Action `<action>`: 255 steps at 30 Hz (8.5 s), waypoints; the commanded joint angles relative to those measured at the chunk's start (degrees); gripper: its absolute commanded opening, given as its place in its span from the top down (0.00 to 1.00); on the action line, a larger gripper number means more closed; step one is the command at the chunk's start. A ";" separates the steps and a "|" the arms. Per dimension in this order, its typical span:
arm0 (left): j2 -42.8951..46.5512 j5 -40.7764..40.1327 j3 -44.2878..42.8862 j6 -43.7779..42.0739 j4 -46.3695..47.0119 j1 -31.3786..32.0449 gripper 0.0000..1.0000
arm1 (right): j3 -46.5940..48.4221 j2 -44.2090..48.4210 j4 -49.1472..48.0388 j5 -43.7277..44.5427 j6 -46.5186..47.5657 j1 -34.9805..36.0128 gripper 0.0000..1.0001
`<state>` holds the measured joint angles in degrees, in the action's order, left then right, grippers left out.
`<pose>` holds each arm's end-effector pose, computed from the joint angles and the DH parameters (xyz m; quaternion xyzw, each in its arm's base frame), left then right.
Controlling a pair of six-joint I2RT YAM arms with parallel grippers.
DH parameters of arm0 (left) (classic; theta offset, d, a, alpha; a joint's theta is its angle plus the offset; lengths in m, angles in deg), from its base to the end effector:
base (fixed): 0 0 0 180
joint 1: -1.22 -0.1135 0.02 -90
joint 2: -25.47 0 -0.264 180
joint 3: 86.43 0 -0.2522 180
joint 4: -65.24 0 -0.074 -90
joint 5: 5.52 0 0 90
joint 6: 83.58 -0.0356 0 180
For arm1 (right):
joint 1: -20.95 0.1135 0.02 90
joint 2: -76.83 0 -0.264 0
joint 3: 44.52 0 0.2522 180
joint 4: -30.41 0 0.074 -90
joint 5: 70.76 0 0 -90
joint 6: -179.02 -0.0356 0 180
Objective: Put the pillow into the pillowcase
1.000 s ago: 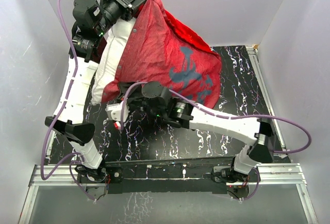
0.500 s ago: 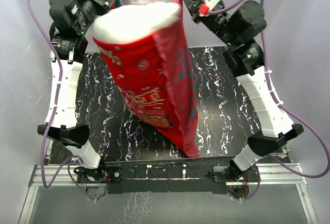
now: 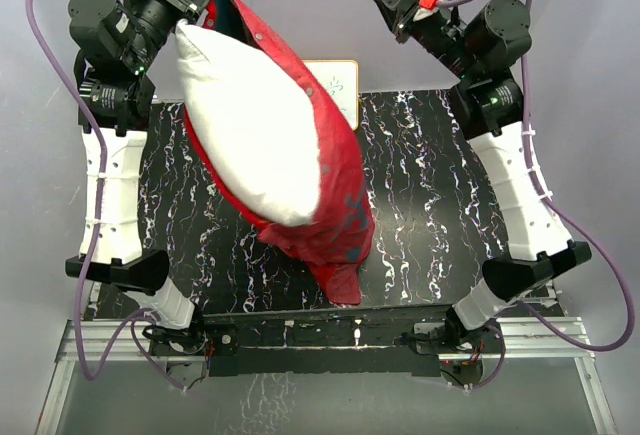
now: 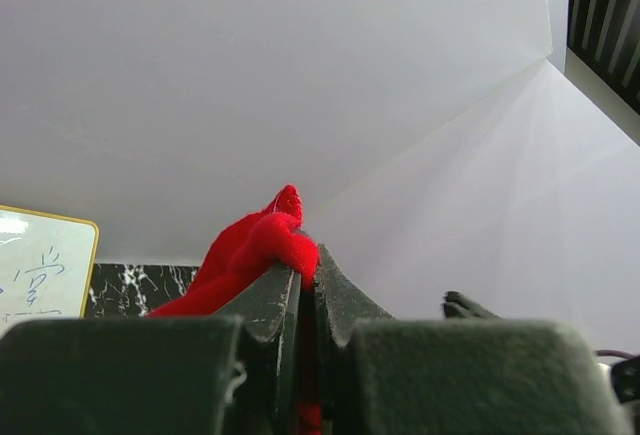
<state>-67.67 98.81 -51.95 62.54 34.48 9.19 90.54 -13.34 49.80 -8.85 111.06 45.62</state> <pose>0.2853 -0.0488 0.6168 -0.1332 0.5511 -0.4949 0.6585 0.2607 0.1382 0.6009 -0.3936 0.3939 0.1483 0.8173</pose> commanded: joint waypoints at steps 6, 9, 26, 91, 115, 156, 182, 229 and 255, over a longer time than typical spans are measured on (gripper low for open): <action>-2.83 1.20 0.30 4.11 7.35 -0.50 1.00 | -8.24 10.20 -8.31 -34.05 -17.10 -2.23 0.35; -6.15 3.02 -1.60 5.68 8.48 -0.13 1.00 | -10.14 9.84 -8.05 -41.90 -25.22 1.51 0.12; -9.80 4.20 -3.90 6.00 10.30 4.60 1.00 | -18.26 1.46 7.16 19.81 12.16 33.78 0.08; 17.62 33.76 46.66 -5.60 47.25 2.87 1.00 | -25.27 9.58 -4.44 -3.54 -17.61 -14.88 0.92; 22.34 -1.70 51.61 6.80 42.25 3.25 1.00 | -18.83 4.91 5.93 -32.89 -27.11 -34.80 0.11; 15.51 0.56 36.63 5.53 37.10 6.51 1.00 | -31.38 19.06 17.35 -25.20 -6.86 -27.34 0.91; -3.96 3.55 -4.09 -1.55 35.08 16.86 1.00 | 14.05 -4.14 -10.97 -24.73 -44.24 -50.24 0.92; 29.32 7.54 54.04 -0.16 19.40 24.94 1.00 | 7.02 -14.11 7.42 -6.66 -15.78 -8.65 0.92; 39.16 -29.84 44.40 -19.70 -25.30 24.92 0.03 | -29.45 9.48 14.90 -18.31 -26.06 -16.10 0.01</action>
<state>-29.91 72.49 -8.70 45.68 3.38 34.30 64.20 -8.73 66.67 -27.52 97.40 38.60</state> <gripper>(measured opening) 0.959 0.986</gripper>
